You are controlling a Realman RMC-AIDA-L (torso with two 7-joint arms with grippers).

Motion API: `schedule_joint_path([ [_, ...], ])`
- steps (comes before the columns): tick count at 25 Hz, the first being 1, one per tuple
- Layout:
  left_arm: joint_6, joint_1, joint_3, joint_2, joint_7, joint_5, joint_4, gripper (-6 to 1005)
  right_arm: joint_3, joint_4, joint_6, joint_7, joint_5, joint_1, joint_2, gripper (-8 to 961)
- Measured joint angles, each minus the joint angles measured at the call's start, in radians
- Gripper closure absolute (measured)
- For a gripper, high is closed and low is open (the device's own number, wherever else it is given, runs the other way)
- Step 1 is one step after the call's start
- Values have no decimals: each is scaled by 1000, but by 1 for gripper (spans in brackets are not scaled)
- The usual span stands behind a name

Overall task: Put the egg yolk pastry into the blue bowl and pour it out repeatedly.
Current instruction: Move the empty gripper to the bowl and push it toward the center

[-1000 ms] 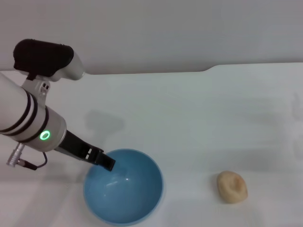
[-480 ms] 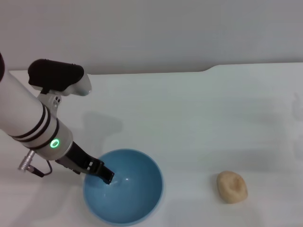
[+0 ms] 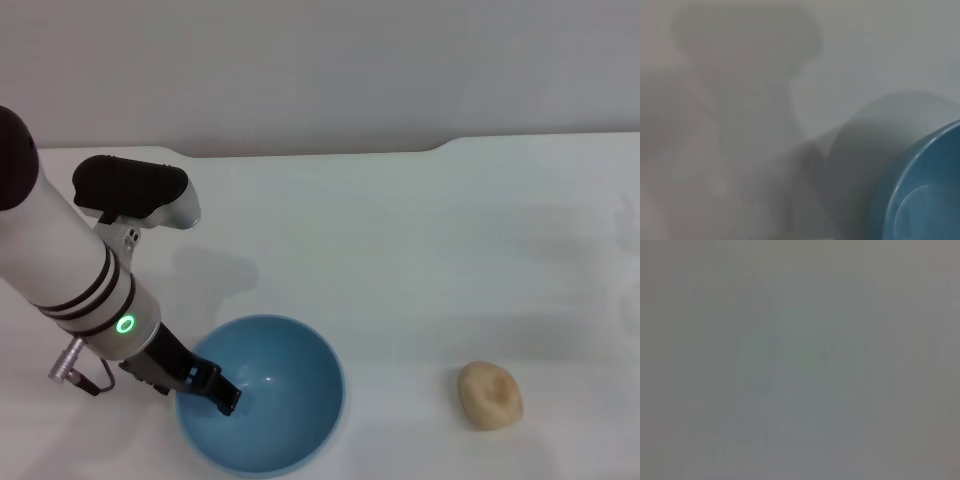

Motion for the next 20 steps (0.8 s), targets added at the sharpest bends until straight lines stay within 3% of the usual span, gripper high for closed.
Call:
schedule_joint_path([
  [4,1,-2,8,-1,0,-3,11,141,0,0,0,0,0,1,-1,620],
  [20,-3,-13,34,1,-18,-26,14,503,0,1,5,7,3,0,-3,621],
])
